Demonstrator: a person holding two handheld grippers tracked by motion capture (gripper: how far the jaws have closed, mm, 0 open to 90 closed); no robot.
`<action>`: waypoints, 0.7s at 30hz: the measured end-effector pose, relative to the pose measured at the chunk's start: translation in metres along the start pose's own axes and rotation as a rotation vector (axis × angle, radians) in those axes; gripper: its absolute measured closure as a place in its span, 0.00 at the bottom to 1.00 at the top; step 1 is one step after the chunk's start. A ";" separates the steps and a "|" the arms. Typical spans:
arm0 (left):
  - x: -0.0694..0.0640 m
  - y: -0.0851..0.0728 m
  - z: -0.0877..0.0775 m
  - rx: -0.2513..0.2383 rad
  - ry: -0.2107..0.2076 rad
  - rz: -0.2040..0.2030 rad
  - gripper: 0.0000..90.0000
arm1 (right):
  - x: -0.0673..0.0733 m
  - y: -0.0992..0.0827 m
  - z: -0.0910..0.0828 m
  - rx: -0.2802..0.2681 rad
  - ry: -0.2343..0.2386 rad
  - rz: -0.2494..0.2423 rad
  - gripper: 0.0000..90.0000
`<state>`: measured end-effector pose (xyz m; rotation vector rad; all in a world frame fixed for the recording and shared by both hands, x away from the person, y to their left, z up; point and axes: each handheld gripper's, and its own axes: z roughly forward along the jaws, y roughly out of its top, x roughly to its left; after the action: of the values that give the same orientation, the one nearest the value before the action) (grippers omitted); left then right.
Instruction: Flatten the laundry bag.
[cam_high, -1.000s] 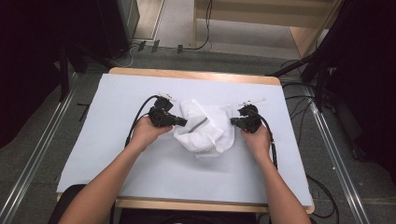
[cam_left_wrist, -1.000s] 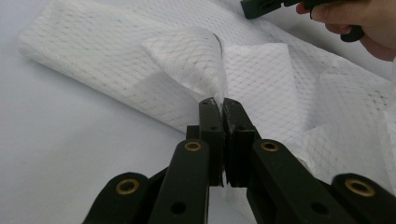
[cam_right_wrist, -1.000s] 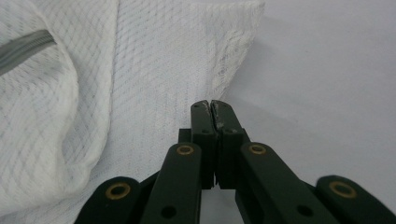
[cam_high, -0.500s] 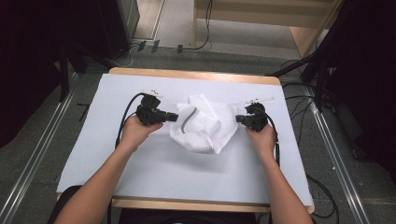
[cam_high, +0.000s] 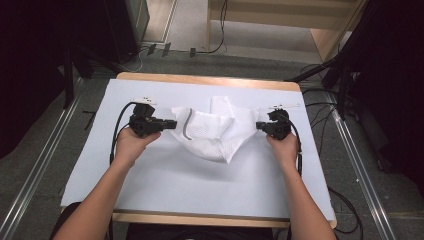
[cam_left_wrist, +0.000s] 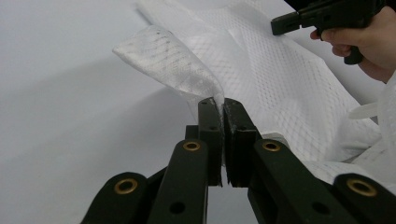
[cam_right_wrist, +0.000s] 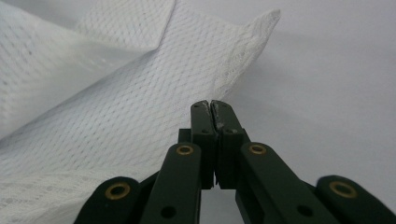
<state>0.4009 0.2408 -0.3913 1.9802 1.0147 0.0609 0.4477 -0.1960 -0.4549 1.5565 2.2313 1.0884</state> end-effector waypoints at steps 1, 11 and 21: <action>0.002 -0.002 -0.002 -0.004 0.001 -0.006 0.97 | 0.000 0.000 0.000 -0.003 0.001 0.000 1.00; 0.008 -0.021 -0.022 -0.013 0.028 -0.050 0.98 | -0.004 0.001 -0.004 -0.014 0.001 0.008 1.00; 0.014 -0.042 -0.028 0.008 0.020 -0.104 0.98 | -0.008 0.002 -0.001 -0.008 -0.001 0.034 1.00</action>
<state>0.3725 0.2810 -0.4097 1.9344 1.1307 0.0195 0.4516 -0.2030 -0.4545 1.5970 2.2051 1.1034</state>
